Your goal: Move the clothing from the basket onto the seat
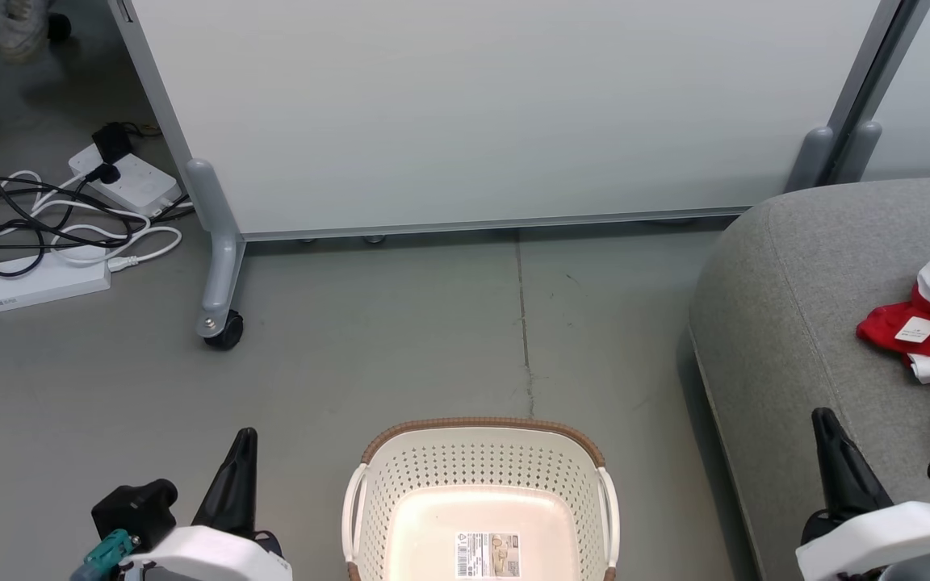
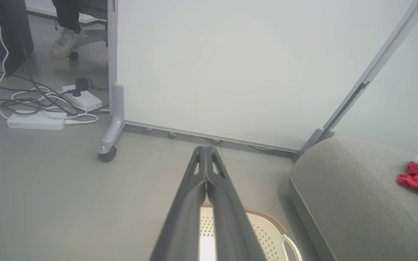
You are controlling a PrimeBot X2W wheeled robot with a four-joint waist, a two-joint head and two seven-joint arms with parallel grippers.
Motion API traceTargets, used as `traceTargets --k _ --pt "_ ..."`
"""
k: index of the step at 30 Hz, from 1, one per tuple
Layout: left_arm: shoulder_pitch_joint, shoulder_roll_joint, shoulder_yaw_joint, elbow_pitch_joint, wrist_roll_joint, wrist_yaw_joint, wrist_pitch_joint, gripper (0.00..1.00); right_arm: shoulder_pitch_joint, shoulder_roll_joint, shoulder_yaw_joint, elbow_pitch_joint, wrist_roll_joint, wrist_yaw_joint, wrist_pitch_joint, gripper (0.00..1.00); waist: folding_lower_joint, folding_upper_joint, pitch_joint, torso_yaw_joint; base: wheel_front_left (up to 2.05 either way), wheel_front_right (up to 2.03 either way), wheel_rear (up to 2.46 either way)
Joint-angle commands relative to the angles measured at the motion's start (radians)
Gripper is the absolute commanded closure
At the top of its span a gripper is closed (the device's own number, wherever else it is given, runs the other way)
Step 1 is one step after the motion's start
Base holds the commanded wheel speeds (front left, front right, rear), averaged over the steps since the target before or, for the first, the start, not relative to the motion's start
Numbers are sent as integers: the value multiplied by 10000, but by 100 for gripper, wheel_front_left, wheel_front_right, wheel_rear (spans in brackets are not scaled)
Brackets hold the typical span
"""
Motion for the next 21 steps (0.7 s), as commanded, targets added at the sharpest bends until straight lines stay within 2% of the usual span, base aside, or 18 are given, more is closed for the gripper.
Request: traceTargets --k 1,10,21 --pt "-457 15 121 -47 -443 -85 36 100 -429 -111 -166 43 453 0 128 100 0 0 3 -9 0 0 0" --pt "-936 -144 270 235 -1966 -296 175 100 -1062 -194 -527 685 1974 1 586 100 0 0 21 -66 0 0 0" --pt "-1366 -290 411 490 -3327 -484 309 100 -1628 -280 -830 1264 3358 2 986 100 0 0 40 -122 0 0 0"
